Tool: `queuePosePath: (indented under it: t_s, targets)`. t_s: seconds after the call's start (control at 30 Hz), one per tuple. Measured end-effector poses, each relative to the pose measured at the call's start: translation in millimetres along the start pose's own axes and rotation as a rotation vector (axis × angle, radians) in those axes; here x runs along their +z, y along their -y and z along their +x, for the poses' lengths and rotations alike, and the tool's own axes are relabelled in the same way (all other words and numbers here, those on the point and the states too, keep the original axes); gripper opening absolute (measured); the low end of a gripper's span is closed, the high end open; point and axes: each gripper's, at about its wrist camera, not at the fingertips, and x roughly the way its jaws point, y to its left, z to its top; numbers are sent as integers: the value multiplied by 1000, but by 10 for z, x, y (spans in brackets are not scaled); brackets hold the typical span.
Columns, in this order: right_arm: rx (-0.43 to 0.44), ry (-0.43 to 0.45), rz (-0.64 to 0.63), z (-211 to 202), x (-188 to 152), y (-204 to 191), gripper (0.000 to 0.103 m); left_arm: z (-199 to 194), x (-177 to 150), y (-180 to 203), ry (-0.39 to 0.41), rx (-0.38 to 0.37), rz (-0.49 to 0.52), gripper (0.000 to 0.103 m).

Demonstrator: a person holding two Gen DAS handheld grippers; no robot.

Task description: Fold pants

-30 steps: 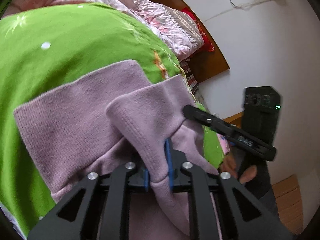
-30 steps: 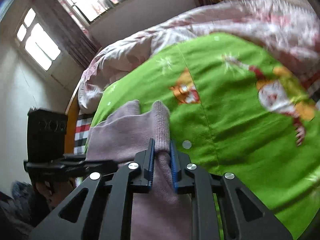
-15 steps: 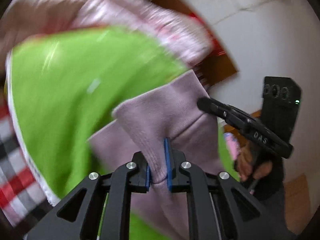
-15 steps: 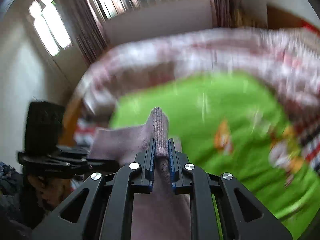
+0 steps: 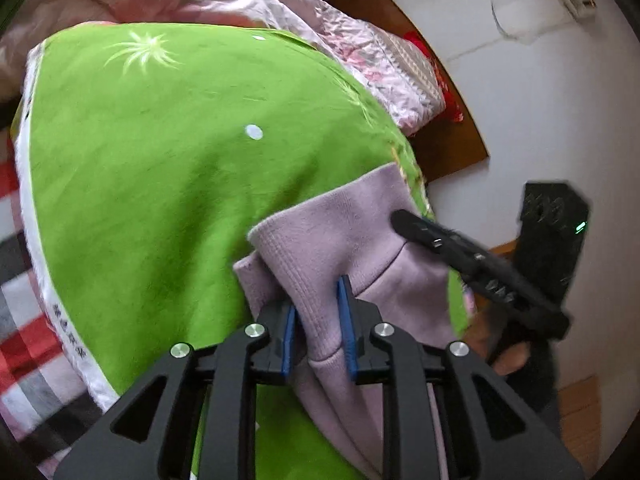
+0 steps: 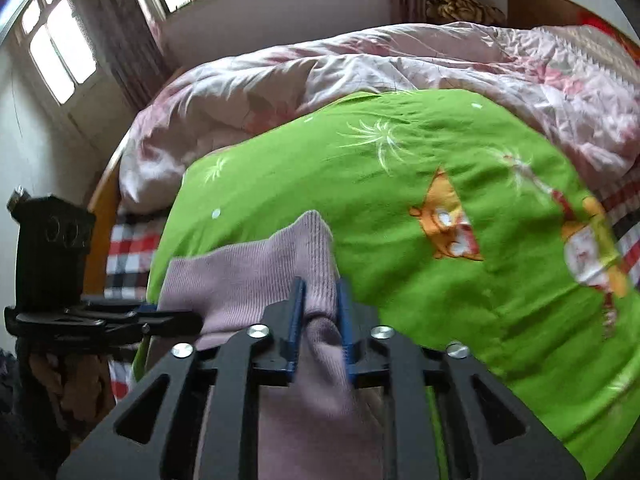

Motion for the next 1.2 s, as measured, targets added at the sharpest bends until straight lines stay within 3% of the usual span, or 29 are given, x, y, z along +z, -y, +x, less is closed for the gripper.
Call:
queuePosePath:
  t_s: [0.07, 0.1, 0.17, 0.2, 0.3, 0.37, 0.47, 0.53, 0.57, 0.7, 0.77, 0.8, 0.87, 0.9, 1.0, 1.1, 1.2]
  targets:
    - [15, -5, 34, -124, -48, 50, 68, -164, -55, 50, 57, 57, -5, 43]
    - [19, 18, 30, -228, -70, 56, 68, -304, -102, 114, 114, 139, 1, 62]
    - [-17, 81, -6, -592, -175, 70, 68, -528, -220, 281, 222, 273, 48, 71]
    - [-45, 97, -13, -758, -243, 85, 68, -614, -290, 395, 258, 285, 87, 71]
    - [-97, 86, -6, -1176, -554, 154, 68, -598, -546, 771, 216, 154, 196, 80]
    - [-97, 44, 23, -1371, -848, 156, 69, -393, -724, 1010, 137, 122, 296, 86]
    - [-184, -4, -16, -1711, -1514, -89, 72, -11, -914, 1132, 27, 158, 378, 86]
    - [-207, -5, -17, -1880, -1900, -248, 82, 163, -1042, 1061, -28, 229, 385, 86]
    - [-208, 3, -1, -1963, -2144, -346, 86, 194, -1072, 1031, -27, 237, 391, 86]
    - [-289, -19, 46, -1981, -2967, -694, 86, 233, -1047, 1000, -23, 234, 387, 87]
    - [-294, -60, 90, -1906, -3313, -759, 86, 284, -1032, 1014, -29, 249, 376, 87]
    - [-303, -40, 113, -1945, -3483, -790, 86, 272, -1036, 1023, -28, 266, 372, 87]
    - [-258, 29, 215, -2198, -3648, -730, 86, 240, -1057, 1174, -4, 338, 369, 87]
    - [-262, 71, 250, -2336, -3688, -685, 85, 218, -1110, 1284, 9, 339, 387, 87]
    - [-328, 187, 314, -2769, -3785, -397, 88, 287, -1382, 1878, -10, 226, 533, 89]
    - [-382, 192, 391, -2962, -3833, 112, 88, 691, -1839, 2508, -119, 166, 755, 93]
    - [-268, 212, 463, -3003, -3821, 515, 88, 1140, -2113, 2702, -232, 173, 810, 93]
